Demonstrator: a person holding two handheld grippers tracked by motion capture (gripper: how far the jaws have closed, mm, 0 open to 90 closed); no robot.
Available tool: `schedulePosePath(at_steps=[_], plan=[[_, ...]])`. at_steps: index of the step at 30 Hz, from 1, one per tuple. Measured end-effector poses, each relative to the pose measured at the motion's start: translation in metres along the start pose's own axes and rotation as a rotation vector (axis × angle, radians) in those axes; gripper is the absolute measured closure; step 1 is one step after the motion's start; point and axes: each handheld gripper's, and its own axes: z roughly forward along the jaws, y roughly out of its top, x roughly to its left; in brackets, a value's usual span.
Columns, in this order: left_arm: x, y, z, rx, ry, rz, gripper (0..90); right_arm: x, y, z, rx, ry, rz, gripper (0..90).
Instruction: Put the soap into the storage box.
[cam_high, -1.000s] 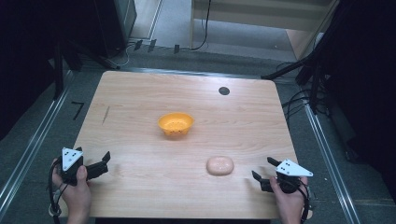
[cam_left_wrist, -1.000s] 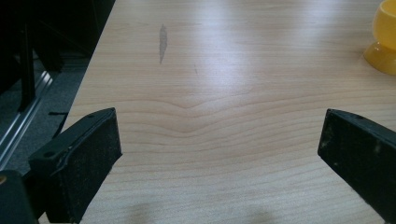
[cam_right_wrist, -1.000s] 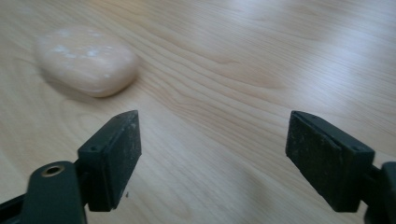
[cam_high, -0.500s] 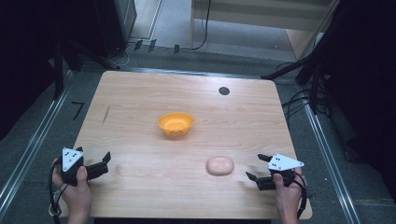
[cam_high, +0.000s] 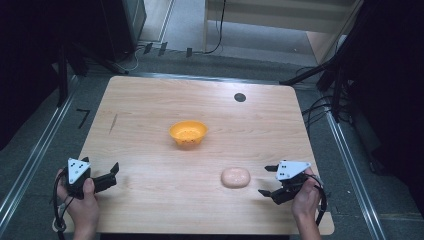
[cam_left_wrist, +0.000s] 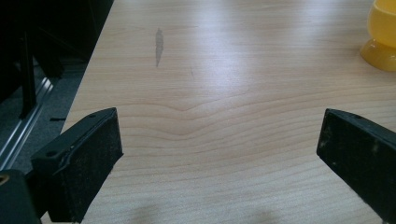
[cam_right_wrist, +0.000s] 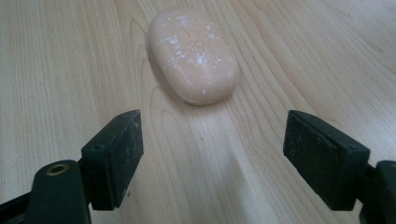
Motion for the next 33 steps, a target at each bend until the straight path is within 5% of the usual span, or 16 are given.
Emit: schedulePosePath(at_steps=[8,17,22,33], plan=[[0.0,0.0,0.0,-0.002,-0.001,0.0,0.4,-0.006,0.011,0.015,0.009,0.013,0.019,14.3],[0.0,0.0,0.0,-0.002,-0.002,-0.003,0.4,-0.006,0.021,0.014,0.018,0.014,-0.042,15.0],[0.0,0.0,0.0,-0.001,-0.003,-0.002,0.4,-0.006,0.028,0.021,0.091,0.015,-0.11,24.9],[0.001,0.0,0.0,-0.001,-0.006,-0.008,0.4,-0.005,0.039,0.026,0.097,0.036,-0.139,23.1]])
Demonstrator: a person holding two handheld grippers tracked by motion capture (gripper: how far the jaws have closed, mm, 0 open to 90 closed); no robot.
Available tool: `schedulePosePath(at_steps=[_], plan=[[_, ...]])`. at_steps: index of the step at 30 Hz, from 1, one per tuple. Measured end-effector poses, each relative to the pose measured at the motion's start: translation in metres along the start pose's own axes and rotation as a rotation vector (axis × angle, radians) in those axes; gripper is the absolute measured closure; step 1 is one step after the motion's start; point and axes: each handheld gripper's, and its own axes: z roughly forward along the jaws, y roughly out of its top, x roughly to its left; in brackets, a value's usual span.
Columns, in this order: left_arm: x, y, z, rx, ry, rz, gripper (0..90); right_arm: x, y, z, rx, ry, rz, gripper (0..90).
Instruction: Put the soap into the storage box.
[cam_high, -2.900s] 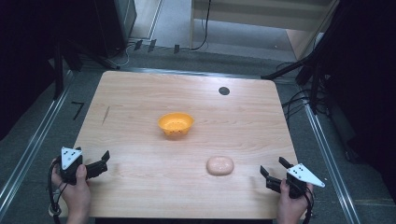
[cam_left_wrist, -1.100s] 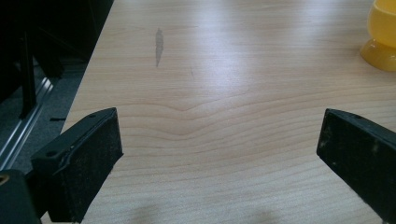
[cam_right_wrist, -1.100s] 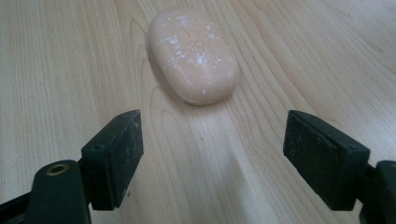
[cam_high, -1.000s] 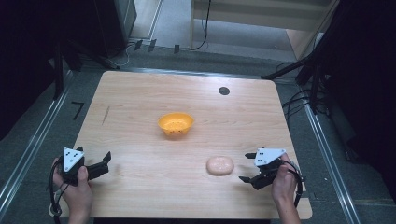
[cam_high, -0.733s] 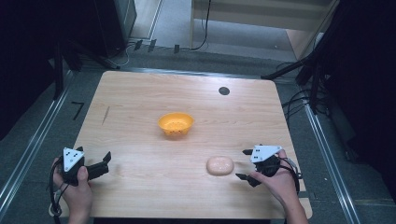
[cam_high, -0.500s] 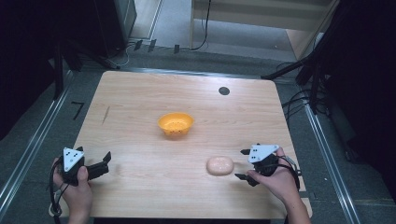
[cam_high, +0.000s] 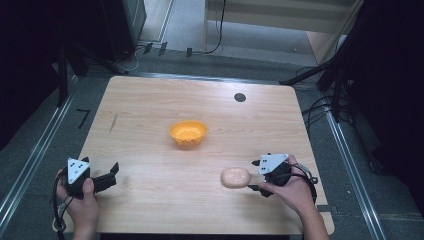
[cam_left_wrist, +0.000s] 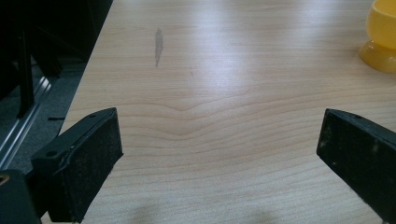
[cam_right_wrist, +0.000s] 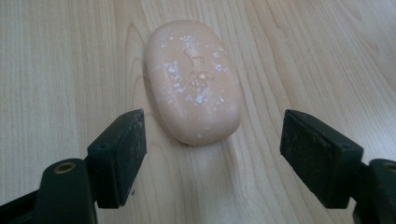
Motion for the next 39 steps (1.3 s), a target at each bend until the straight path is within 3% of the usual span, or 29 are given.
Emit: schedulePosePath(at_steps=[24,33,39], plan=[[0.0,0.0,0.0,0.003,-0.003,0.001,0.4,-0.004,0.02,0.019,0.081,0.033,-0.079,21.8],[0.0,0.0,0.0,0.005,-0.003,0.002,0.4,-0.005,0.029,0.028,0.107,0.075,-0.128,22.2],[0.0,0.0,0.001,0.005,-0.003,0.002,0.4,-0.007,0.033,0.031,0.11,0.1,-0.127,25.1]])
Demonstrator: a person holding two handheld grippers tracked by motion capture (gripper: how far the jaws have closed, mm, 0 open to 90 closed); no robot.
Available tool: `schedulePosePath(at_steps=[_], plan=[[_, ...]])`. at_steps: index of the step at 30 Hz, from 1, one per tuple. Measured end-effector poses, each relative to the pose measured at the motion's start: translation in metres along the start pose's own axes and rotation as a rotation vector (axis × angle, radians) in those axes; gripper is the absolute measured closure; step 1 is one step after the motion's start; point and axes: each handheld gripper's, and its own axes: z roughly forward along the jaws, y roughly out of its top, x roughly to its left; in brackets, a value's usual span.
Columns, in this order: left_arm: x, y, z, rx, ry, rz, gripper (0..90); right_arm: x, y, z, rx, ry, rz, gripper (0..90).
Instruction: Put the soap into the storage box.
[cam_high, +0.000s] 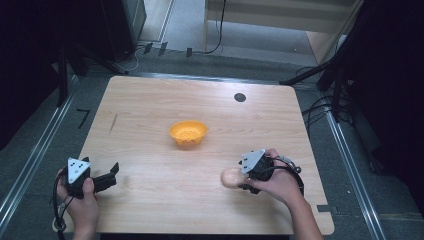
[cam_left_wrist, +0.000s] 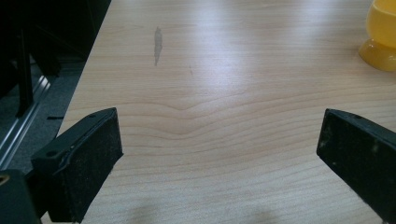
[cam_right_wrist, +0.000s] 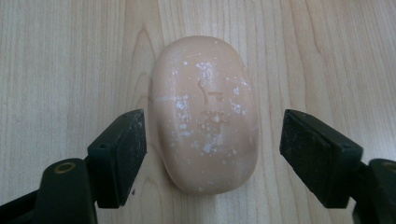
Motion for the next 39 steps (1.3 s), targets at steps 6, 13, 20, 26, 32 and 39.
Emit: schedulePosePath(at_steps=[6,13,20,26,32,39], plan=[[0.0,0.0,0.0,0.001,-0.002,-0.001,0.4,-0.003,0.004,0.005,0.022,0.029,0.003,27.6],[0.0,0.0,0.0,0.002,-0.005,0.0,0.4,-0.006,0.009,0.01,0.065,0.048,0.002,26.9],[0.0,0.0,0.0,0.003,-0.006,0.001,0.4,-0.008,0.013,0.015,0.106,0.075,0.003,26.5],[0.0,0.0,0.0,0.001,-0.007,-0.002,0.4,-0.01,0.014,0.02,0.13,0.085,0.011,26.7],[0.001,0.0,0.0,0.002,-0.007,-0.004,0.4,-0.011,0.016,0.023,0.152,0.101,0.011,27.9],[0.001,0.0,0.0,0.001,-0.008,-0.003,0.4,-0.012,0.017,0.025,0.165,0.107,0.012,28.3]])
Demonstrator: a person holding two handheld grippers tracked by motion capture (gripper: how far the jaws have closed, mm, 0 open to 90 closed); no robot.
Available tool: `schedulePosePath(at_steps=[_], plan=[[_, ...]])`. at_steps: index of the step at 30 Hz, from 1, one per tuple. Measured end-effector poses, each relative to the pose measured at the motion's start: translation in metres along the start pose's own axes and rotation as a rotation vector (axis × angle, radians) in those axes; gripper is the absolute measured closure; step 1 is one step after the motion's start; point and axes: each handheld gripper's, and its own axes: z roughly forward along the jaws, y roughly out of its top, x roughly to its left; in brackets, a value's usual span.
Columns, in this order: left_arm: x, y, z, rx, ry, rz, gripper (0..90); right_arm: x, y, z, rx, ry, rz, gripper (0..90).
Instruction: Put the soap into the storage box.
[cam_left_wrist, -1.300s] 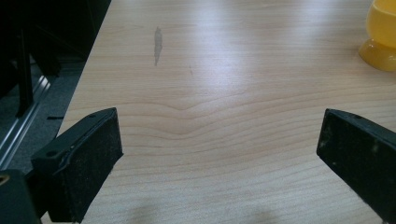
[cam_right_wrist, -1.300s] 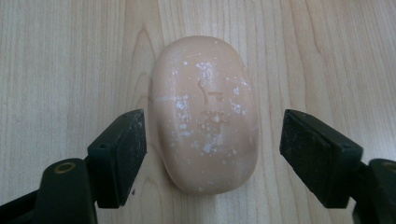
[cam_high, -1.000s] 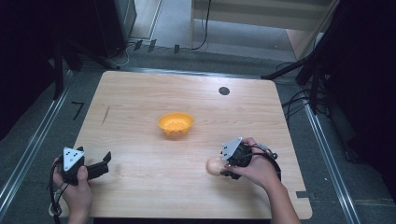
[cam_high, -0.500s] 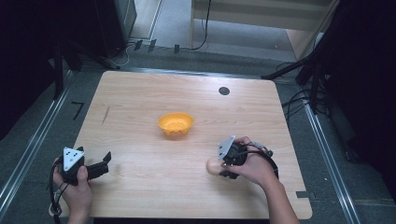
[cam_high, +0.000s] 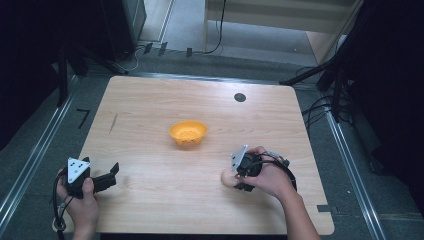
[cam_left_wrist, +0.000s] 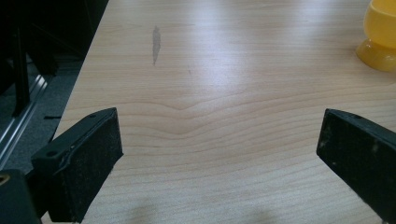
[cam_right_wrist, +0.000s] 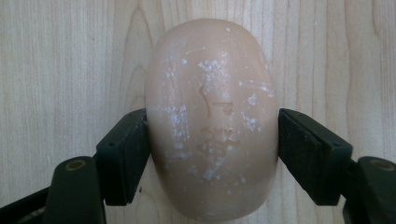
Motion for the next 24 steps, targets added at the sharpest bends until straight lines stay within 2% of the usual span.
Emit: schedulePosePath(at_steps=[15,17,24], plan=[[0.0001,0.0001,-0.0001,0.003,0.0,0.0,0.7,-0.0018,0.0026,0.0021,0.018,0.006,-0.004,28.5],[-0.0003,0.0002,0.0003,0.005,0.007,0.001,6.4,-0.002,0.003,0.0022,0.022,0.013,-0.006,28.9],[-0.0005,0.0002,0.0004,0.005,0.006,0.002,6.9,-0.004,0.0039,0.0032,0.026,0.026,-0.002,28.0]])
